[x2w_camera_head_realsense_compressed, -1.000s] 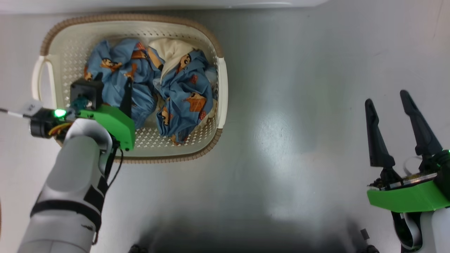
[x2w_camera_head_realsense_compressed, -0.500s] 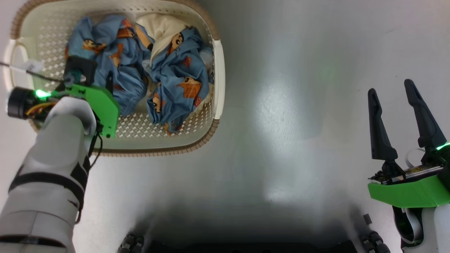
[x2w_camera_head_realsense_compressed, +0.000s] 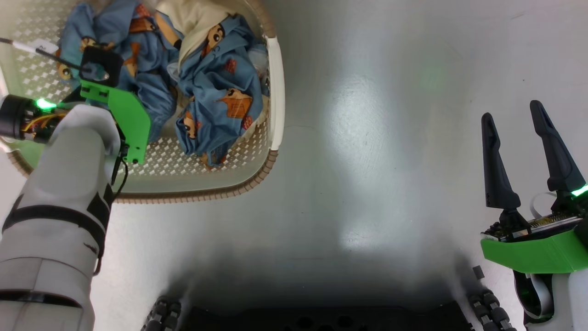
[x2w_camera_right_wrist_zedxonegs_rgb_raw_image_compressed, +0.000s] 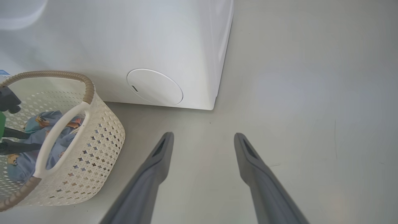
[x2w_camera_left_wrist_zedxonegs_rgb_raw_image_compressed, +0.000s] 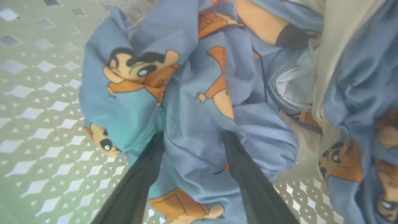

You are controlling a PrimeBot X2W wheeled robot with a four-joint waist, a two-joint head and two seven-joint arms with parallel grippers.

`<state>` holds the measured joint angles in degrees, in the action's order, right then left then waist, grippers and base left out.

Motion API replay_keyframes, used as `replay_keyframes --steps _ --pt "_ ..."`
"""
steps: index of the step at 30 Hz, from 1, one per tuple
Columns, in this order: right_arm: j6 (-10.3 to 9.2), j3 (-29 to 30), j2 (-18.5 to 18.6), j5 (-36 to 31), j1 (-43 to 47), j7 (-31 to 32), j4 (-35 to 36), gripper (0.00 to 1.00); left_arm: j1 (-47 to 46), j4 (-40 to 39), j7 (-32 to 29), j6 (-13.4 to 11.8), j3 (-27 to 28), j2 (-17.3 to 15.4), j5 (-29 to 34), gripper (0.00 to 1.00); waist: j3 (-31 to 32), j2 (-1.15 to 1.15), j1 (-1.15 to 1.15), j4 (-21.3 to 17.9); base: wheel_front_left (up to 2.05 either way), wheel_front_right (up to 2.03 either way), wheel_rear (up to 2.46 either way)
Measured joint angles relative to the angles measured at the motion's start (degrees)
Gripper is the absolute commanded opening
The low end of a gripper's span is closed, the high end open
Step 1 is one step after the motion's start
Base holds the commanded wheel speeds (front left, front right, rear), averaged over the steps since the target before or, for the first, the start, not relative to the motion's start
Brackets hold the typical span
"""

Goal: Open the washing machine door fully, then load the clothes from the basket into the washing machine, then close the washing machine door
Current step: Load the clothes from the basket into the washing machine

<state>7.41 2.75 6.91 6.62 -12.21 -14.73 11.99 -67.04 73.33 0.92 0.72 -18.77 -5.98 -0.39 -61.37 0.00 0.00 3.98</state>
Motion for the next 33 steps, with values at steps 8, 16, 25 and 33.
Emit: replay_keyframes --steps 8,16,25,33 --pt "0.0 0.09 -0.26 -0.07 0.0 0.0 0.7 1.0 -0.12 0.52 -3.91 -0.48 0.03 0.12 -1.29 0.0 0.08 0.0 0.0 -0.92 0.0 0.0 0.0" --pt "0.0 0.35 -0.27 -0.07 -1.28 0.0 0.47 1.0 0.4 0.69 0.94 -0.44 -0.04 0.03 -2.18 0.0 2.65 0.0 0.0 -0.91 0.0 0.0 0.0" --pt "0.0 0.13 0.08 0.08 -2.1 0.0 -2.42 1.0 5.22 0.78 8.64 0.58 0.62 0.22 -4.89 0.0 8.25 0.0 0.0 -0.63 0.0 0.0 0.0" --pt "0.0 -0.53 0.2 0.6 -1.72 0.0 -5.34 1.0 11.32 -2.44 13.22 1.65 2.55 0.14 -8.29 0.0 15.33 0.0 0.0 -0.44 0.0 0.0 0.0"
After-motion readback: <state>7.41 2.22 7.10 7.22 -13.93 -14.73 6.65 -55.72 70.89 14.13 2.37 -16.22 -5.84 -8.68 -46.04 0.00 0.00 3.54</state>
